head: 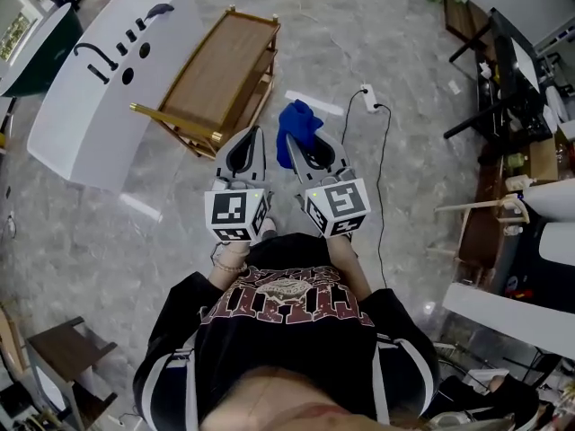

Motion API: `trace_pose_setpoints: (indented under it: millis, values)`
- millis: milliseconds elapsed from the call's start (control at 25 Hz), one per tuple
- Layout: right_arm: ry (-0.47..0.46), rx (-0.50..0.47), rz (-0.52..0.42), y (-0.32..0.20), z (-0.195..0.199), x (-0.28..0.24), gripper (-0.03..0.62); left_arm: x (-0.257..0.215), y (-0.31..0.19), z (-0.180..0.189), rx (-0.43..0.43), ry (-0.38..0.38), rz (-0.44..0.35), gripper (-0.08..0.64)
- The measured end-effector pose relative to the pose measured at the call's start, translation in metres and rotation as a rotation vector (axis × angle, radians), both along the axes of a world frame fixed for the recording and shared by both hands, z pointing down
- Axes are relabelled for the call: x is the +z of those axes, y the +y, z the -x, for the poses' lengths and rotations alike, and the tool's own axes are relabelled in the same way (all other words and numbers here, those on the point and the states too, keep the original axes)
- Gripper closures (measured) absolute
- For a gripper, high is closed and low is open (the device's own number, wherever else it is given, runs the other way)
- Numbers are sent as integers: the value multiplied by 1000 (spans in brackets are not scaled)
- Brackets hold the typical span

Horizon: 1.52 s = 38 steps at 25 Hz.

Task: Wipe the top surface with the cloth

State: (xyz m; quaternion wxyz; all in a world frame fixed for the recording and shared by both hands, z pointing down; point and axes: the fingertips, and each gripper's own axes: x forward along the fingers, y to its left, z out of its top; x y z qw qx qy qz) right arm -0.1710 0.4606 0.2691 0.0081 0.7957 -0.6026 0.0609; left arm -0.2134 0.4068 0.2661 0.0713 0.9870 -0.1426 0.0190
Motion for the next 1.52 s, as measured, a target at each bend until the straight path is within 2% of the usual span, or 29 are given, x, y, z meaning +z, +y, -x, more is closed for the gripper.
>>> trace_pose_setpoints:
  millis: [280, 720, 1160, 1520]
  values:
    - [-11, 35, -5, -30, -8, 4, 505, 4, -30, -6, 17, -15, -18, 512]
    - [-34, -13, -6, -83, -24, 9, 505, 11, -77, -22, -23, -37, -1, 512]
    - [-31, -99, 4, -125, -109, 4, 505, 7, -112, -106, -102, -40, -3, 512]
    - [-33, -240, 9, -146, -172, 1, 505, 3, -126, -169, -223, -56, -5, 512]
